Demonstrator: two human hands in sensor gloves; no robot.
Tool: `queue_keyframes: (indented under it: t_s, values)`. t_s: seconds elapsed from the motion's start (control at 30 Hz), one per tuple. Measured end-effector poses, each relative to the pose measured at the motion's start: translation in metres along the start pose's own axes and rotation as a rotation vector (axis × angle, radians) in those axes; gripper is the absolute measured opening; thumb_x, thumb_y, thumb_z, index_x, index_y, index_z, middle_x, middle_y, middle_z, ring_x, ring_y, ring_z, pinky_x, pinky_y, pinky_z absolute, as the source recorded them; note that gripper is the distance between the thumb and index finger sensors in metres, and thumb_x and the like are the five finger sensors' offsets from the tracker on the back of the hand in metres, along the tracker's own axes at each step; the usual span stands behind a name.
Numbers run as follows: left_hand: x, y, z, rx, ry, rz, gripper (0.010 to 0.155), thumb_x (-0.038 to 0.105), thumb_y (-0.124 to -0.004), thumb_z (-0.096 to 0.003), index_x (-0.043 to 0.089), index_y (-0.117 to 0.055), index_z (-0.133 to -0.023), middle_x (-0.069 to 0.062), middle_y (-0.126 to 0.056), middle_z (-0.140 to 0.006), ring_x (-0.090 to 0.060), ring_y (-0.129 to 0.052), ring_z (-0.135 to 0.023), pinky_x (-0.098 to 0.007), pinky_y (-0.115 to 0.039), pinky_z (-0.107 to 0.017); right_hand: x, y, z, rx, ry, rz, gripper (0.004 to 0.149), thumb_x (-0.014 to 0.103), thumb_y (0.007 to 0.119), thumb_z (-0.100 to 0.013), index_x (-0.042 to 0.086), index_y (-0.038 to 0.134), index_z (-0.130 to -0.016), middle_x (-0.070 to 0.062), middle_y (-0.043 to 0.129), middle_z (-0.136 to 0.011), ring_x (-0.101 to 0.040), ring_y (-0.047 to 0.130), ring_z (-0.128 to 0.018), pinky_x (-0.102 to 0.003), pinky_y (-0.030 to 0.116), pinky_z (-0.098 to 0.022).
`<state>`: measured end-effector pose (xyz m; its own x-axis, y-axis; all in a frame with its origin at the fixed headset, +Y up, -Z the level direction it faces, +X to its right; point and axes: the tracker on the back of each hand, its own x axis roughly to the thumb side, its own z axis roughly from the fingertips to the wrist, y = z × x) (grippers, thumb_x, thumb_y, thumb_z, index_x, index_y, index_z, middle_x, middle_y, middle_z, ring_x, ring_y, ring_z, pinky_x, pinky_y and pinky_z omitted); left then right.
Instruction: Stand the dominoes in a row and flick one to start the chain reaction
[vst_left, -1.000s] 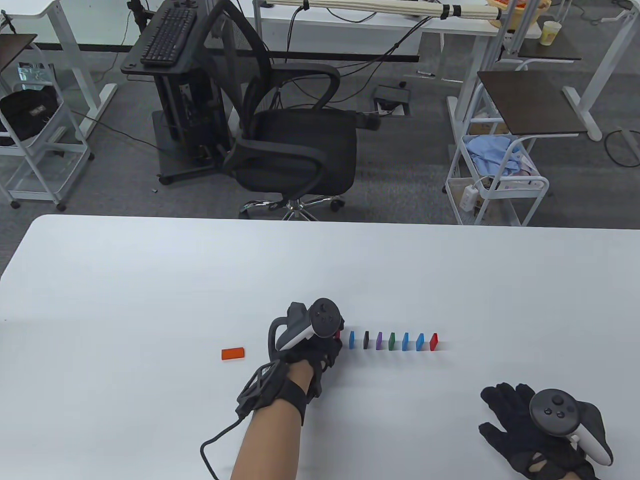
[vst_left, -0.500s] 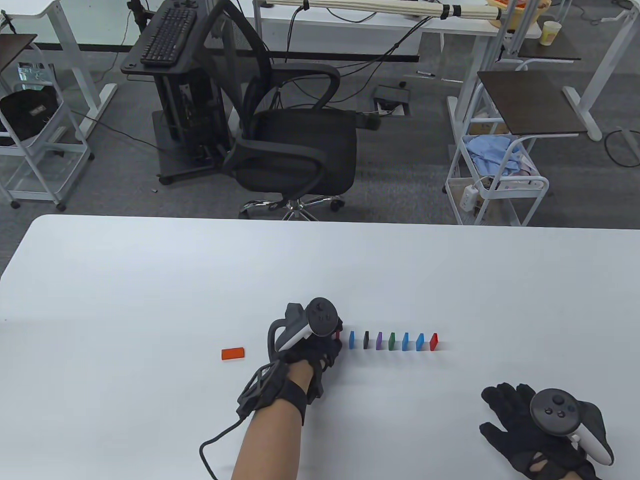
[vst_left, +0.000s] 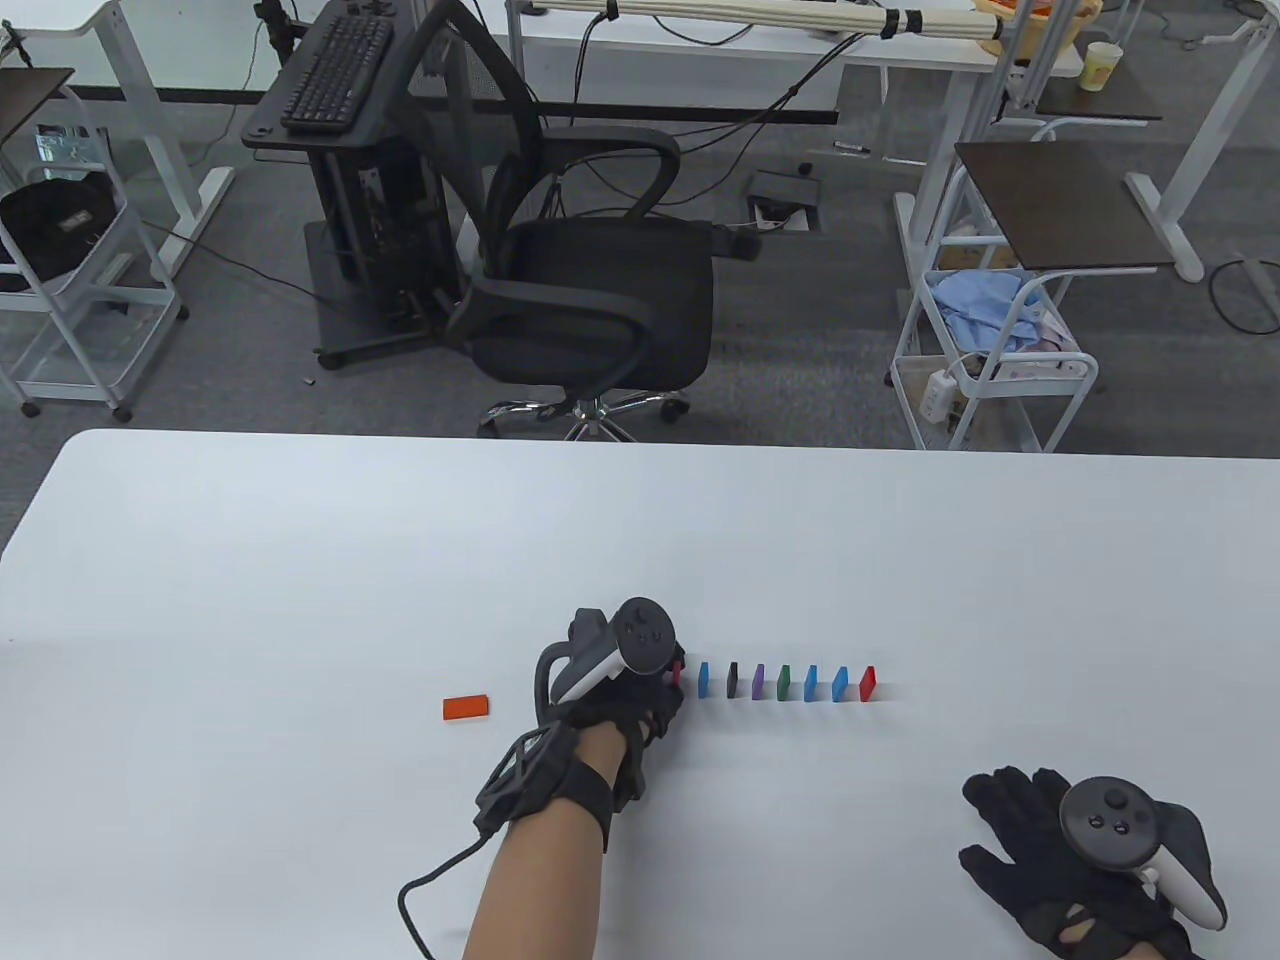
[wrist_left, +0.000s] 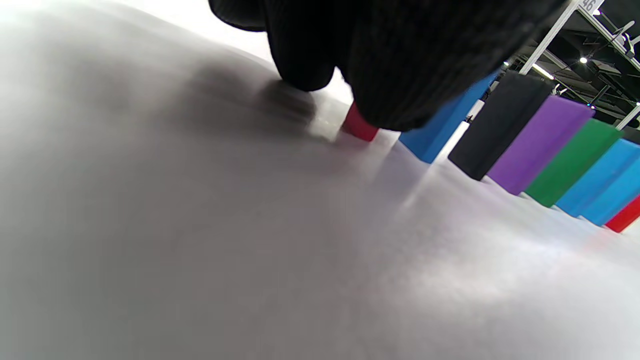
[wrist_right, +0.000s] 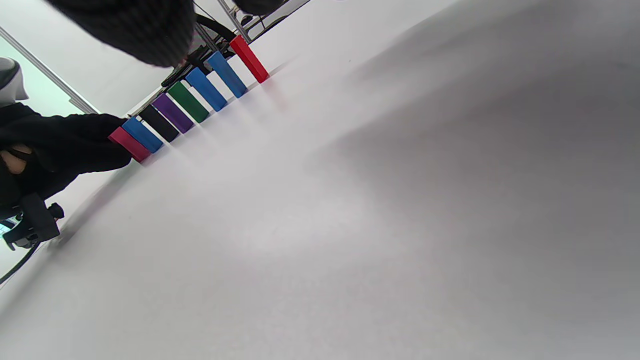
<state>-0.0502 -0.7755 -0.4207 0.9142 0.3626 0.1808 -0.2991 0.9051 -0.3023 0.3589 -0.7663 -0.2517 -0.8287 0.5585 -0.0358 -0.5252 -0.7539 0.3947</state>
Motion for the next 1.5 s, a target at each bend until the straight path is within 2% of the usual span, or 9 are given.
queue_keyframes:
  t_s: [0.53, 0.87, 1.5]
  values:
    - [0.001, -0.003, -0.001, -0.004, -0.001, -0.036, 0.057, 0.036, -0.091, -0.0423, 0.024, -0.066, -0.092, -0.003, -0.064, -0.105, -0.031, -0.046, -0.106, -0.07, -0.02, -0.072, 0.0, 0.0, 0.0, 0.004, 0.001, -0.002, 0.068, 0.051, 0.069, -0.053, 0.028, 0.03, -0.104, -0.013, 0.014, -0.114, -0.043, -0.007, -0.097, -0.064, 0.002, -0.07]
    - [0.0, -0.001, 0.003, -0.018, 0.001, -0.055, 0.063, 0.038, -0.092, -0.0412, 0.023, -0.062, -0.095, -0.006, -0.058, -0.109, -0.033, -0.044, -0.107, -0.071, -0.018, -0.071, 0.0, 0.0, 0.0, 0.004, 0.001, -0.002, 0.068, 0.051, 0.069, -0.053, 0.028, 0.03, -0.104, -0.013, 0.014, -0.114, -0.043, -0.007, -0.097, -0.064, 0.002, -0.07]
    - [-0.035, 0.069, 0.055, 0.081, 0.071, -0.066, 0.062, 0.038, -0.088, -0.0428, 0.023, -0.061, -0.096, -0.007, -0.055, -0.111, -0.034, -0.041, -0.108, -0.071, -0.015, -0.071, 0.001, 0.002, 0.0, 0.009, 0.001, -0.001, 0.068, 0.051, 0.069, -0.053, 0.028, 0.03, -0.104, -0.013, 0.014, -0.114, -0.043, -0.007, -0.097, -0.064, 0.003, -0.07]
